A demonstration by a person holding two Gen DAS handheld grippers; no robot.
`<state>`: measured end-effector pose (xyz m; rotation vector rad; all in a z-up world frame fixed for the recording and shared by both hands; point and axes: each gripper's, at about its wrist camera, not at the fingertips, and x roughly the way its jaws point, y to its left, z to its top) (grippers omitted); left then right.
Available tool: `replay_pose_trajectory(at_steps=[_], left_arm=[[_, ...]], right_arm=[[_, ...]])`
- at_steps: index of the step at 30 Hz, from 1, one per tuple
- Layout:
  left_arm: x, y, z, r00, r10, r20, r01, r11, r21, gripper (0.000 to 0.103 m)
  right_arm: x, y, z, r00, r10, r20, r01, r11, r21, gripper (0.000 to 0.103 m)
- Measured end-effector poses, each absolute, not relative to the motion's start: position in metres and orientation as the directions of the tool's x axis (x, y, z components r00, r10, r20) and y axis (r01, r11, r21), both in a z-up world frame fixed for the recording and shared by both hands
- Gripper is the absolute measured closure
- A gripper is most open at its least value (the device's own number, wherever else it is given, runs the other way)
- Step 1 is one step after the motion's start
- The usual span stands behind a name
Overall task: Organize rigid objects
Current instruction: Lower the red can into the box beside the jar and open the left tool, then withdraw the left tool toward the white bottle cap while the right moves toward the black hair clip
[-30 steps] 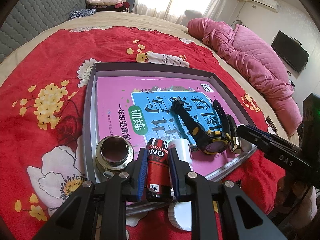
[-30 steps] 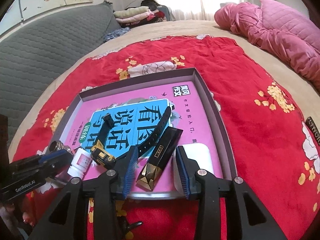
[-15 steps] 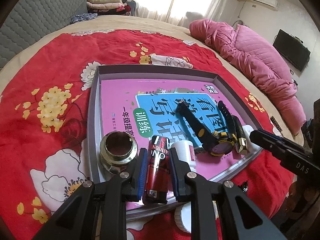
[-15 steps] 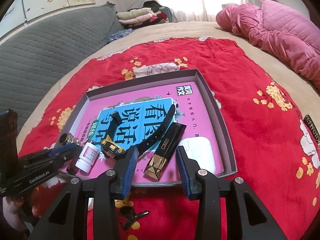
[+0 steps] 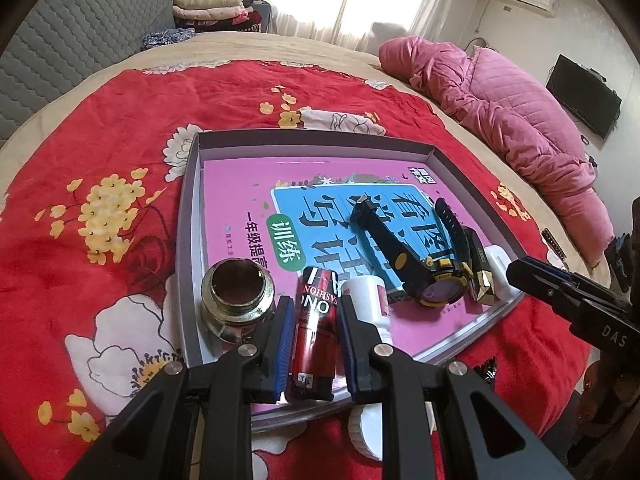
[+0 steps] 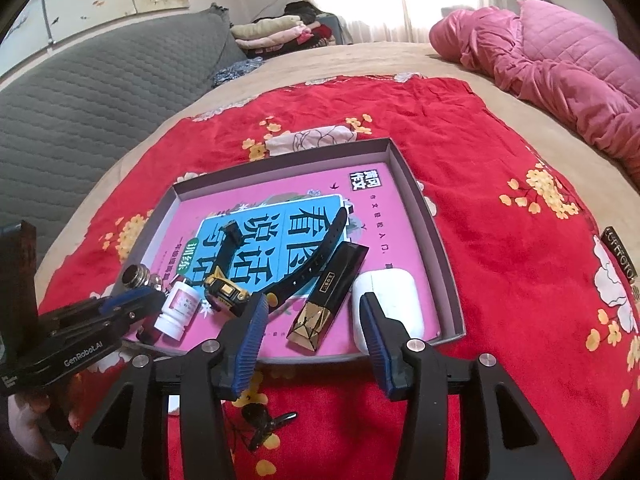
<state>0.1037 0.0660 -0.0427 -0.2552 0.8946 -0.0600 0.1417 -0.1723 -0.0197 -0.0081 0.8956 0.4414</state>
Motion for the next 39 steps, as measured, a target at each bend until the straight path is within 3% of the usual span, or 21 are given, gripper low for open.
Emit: replay_pose_trajectory(at_steps=[21,28,39], left_arm=[[0.086,0.057,-0.023,0.647,-0.114,-0.754,-0.057,0.979,-0.196,0.08],[0.078,0.052,-0.014,0.661,-0.083,-0.746,-0.064,0.984,-0.166,0.061],[0.065,0.045,-0.003,0.666,-0.065,-0.743,-0.048,0.99,-0.13,0.06]], right_arm=[[0.122,-0.172,0.002,0.572,0.356,-0.739,-0.398,0.908,0.129,0.043],[0.115,-0.175,0.012,0.593,0.362,-0.719,-0.41,0.905,0.118,0.038],[0.103,-0.178,0.019,0.603,0.379,-0.702,-0.428,0.896,0.116,0.035]])
